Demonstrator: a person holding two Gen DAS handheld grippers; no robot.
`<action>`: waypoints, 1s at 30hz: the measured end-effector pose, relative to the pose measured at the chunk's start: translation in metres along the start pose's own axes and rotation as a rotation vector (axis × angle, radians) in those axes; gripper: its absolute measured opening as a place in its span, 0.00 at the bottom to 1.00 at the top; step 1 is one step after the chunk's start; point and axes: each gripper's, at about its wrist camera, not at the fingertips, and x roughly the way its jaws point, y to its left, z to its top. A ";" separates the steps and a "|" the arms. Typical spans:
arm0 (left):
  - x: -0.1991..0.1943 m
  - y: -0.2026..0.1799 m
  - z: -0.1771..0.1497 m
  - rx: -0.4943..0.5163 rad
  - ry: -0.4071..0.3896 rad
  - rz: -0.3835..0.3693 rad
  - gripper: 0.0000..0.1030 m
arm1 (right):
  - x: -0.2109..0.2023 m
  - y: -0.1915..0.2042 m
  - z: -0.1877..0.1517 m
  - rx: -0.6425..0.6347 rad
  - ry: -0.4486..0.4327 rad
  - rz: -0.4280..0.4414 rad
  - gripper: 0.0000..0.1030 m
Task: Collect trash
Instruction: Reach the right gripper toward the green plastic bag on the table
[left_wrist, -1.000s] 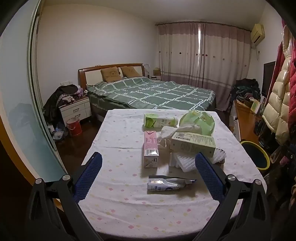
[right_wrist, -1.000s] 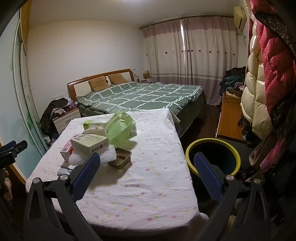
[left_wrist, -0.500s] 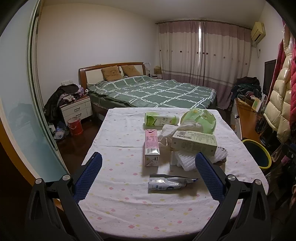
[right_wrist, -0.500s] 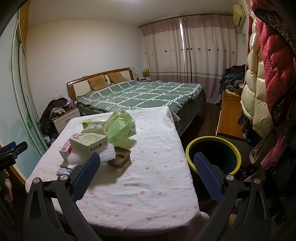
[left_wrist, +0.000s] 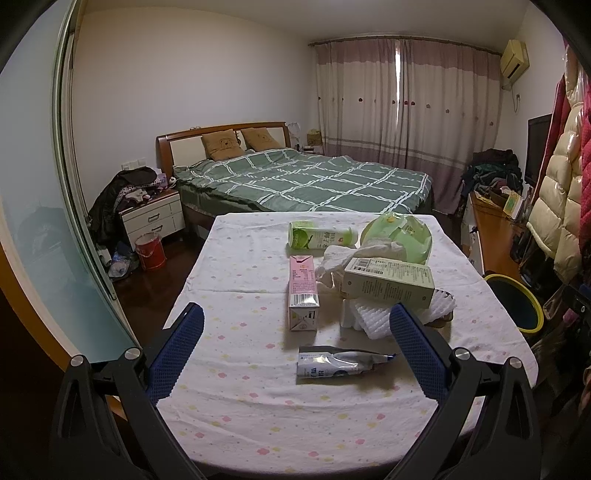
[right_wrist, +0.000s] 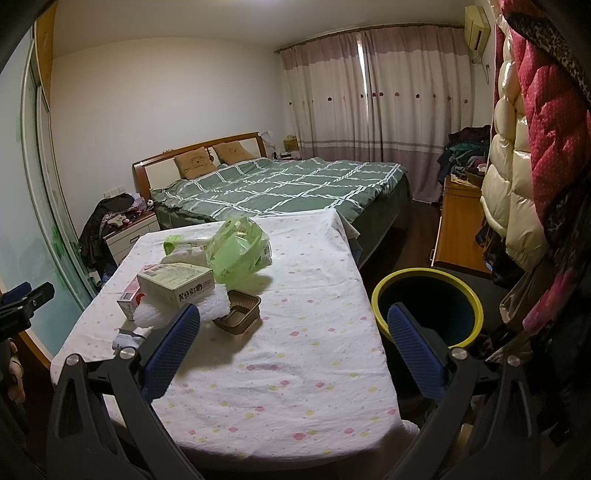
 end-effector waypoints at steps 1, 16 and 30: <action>0.000 0.001 -0.001 0.000 0.001 0.000 0.96 | 0.000 0.000 0.000 0.000 0.001 0.000 0.94; 0.001 0.000 -0.003 0.006 0.006 -0.004 0.96 | 0.002 -0.001 -0.001 0.003 0.003 0.000 0.94; 0.003 -0.005 -0.001 0.020 0.017 -0.002 0.96 | 0.004 -0.002 -0.002 0.006 0.005 -0.002 0.94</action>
